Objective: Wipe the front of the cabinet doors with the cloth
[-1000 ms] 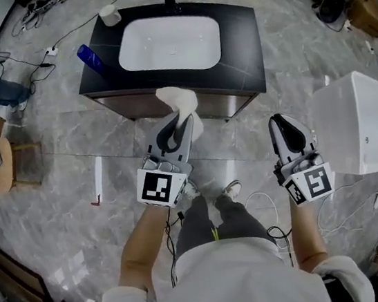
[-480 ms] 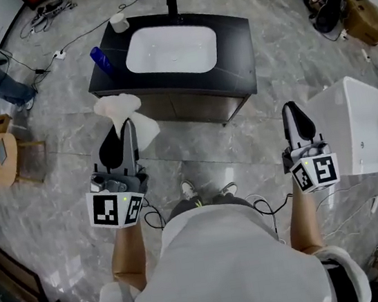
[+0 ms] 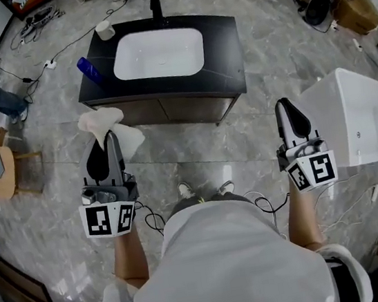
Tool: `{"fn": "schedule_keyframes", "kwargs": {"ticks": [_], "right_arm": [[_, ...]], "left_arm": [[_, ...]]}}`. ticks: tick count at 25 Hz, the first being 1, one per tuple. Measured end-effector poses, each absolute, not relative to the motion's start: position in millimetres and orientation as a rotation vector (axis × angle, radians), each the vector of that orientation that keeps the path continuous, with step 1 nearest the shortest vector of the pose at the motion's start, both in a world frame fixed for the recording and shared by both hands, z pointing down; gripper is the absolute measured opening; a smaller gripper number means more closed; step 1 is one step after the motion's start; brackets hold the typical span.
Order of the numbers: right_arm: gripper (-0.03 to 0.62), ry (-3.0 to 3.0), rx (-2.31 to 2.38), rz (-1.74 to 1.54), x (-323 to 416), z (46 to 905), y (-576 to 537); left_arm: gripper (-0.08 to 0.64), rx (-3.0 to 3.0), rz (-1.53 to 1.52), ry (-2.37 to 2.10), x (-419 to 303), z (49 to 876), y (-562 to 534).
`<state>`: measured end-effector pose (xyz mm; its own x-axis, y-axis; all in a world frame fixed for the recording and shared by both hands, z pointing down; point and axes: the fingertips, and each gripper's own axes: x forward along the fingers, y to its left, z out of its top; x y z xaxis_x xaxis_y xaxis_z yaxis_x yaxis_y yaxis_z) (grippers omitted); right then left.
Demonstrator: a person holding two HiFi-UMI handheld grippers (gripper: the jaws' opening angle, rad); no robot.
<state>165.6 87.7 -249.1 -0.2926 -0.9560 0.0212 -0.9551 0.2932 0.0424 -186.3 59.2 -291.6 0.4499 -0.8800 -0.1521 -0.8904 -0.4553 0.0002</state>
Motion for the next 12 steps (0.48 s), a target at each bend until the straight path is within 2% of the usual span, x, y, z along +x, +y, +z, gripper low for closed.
{"fn": "schedule_keyframes", "kwargs": {"ticks": [12], "right_arm": [[0.055, -2.535, 1.846, -0.077, 176.1, -268.1, 87.8]], "left_arm": [[0.057, -2.594, 0.223, 1.551, -160.6, -309.2, 60.9]]}}
